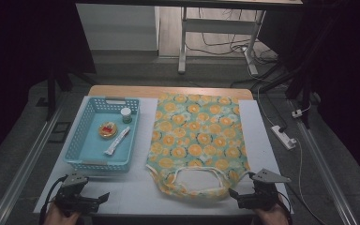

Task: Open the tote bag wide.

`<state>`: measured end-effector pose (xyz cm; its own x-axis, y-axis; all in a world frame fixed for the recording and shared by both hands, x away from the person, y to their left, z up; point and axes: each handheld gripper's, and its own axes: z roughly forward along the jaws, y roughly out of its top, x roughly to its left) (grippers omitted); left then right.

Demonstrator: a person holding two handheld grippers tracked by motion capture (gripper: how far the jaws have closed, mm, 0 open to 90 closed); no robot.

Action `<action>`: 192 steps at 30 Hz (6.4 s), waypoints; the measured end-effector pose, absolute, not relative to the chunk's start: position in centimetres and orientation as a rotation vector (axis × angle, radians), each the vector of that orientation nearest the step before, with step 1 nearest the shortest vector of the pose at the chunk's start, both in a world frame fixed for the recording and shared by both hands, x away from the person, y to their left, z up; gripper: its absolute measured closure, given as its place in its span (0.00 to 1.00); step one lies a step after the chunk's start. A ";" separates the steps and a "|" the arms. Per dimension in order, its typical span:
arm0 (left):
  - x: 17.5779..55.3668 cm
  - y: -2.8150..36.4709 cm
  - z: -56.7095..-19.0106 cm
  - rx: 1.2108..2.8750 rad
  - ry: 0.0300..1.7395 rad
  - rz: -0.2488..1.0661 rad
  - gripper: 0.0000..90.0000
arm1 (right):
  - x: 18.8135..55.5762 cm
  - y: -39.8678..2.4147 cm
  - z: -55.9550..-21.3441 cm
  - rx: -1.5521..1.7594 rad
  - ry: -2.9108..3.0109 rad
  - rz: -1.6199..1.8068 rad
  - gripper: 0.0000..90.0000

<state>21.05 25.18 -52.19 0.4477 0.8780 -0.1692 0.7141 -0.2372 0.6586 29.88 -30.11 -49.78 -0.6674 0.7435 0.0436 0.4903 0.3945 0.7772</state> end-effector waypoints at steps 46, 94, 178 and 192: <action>21.1 25.5 -52.2 2.018 1.278 0.255 0.00 | 29.5 -28.7 -48.9 0.950 2.426 1.188 0.00; 21.2 25.6 -52.3 2.006 1.286 0.242 0.00 | 29.6 -19.6 -49.7 0.682 2.741 1.057 0.04; 21.5 25.9 -52.3 1.966 1.291 0.230 0.00 | 48.3 -18.2 -44.0 0.815 2.644 1.238 0.98; 21.5 25.9 -52.3 1.966 1.288 0.228 0.00 | 51.9 -17.2 -43.4 0.833 2.595 1.230 0.98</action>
<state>21.51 25.89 -52.34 0.4751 0.8449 -0.2460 0.7092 -0.2021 0.6754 51.94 -17.18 -43.35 -0.8343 0.5427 0.0971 0.4187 0.5090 0.7521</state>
